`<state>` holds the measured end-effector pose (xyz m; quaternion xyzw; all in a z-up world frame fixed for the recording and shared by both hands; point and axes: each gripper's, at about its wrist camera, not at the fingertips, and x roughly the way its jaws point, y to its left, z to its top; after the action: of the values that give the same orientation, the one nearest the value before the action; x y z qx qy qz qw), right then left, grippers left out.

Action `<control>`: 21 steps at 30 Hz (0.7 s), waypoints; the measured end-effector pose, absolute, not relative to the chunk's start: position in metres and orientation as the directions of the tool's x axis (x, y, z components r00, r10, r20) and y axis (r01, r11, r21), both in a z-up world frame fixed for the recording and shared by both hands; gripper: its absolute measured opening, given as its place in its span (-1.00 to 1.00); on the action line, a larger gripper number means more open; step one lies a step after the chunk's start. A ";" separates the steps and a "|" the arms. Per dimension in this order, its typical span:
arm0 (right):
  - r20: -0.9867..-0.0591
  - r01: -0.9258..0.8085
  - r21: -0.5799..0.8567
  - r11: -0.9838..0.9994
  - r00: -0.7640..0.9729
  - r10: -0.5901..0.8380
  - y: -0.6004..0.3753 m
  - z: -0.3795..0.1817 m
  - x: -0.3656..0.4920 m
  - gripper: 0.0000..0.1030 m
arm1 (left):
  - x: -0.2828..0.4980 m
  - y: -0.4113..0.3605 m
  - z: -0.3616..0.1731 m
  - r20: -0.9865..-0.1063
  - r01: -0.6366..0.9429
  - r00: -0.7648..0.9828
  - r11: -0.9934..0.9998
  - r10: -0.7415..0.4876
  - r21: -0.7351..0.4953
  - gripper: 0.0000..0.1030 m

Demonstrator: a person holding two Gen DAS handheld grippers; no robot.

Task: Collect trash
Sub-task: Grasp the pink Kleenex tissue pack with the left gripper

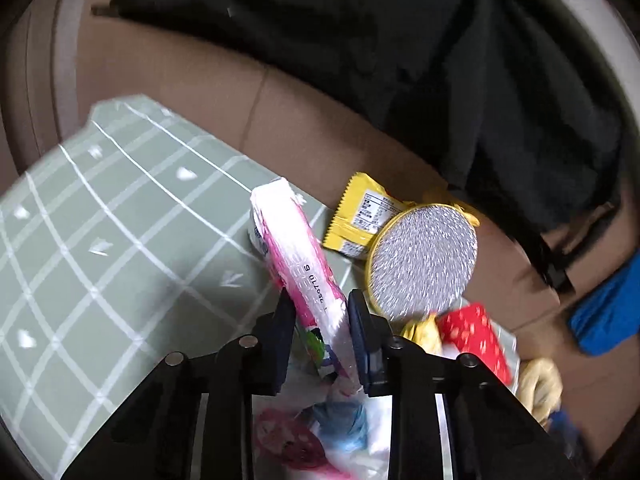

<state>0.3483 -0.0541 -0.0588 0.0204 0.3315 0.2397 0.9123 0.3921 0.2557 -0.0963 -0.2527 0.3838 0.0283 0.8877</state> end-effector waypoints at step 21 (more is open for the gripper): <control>-0.720 -0.420 0.058 0.906 0.611 0.329 0.016 -0.098 0.430 0.06 | 0.249 0.311 -0.078 -0.605 -0.155 0.776 0.876 -0.177 -0.456 -0.60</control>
<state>0.4298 0.0156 -0.0984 -0.0585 0.3880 0.2093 0.8957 0.2494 0.3113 -0.0782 -0.2485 0.3343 -0.0060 0.9091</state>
